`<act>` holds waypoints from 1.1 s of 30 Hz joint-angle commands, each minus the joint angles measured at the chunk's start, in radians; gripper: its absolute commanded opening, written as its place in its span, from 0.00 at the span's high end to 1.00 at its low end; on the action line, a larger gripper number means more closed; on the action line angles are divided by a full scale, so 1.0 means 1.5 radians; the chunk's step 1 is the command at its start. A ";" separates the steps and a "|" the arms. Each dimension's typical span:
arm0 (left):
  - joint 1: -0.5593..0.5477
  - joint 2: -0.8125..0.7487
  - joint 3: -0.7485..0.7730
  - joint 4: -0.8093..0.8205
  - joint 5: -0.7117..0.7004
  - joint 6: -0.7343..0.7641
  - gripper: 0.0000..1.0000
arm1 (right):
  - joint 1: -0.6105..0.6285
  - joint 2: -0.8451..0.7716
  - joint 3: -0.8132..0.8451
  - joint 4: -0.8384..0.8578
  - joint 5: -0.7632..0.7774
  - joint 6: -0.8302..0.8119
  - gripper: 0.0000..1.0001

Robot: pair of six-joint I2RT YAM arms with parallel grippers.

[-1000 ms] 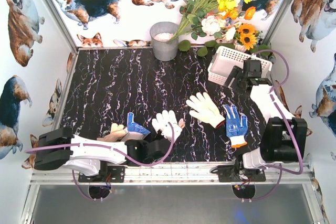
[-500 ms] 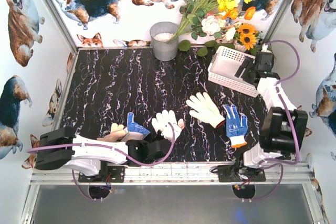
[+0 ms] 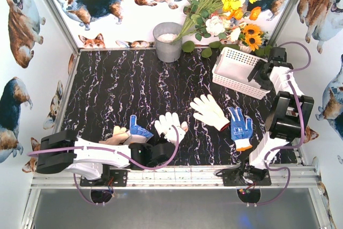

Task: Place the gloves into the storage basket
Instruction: Place the glove in the bin.

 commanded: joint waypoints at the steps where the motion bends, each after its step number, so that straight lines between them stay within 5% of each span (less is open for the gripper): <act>1: 0.004 -0.011 0.014 0.001 -0.009 0.004 1.00 | -0.001 0.005 0.039 -0.092 -0.050 0.018 0.35; 16: 0.004 -0.046 -0.012 -0.016 -0.022 0.018 1.00 | 0.010 -0.118 -0.135 -0.062 -0.331 0.069 0.40; 33: 0.005 -0.070 -0.004 -0.025 -0.016 -0.004 1.00 | 0.081 -0.407 -0.132 -0.162 -0.242 0.101 0.34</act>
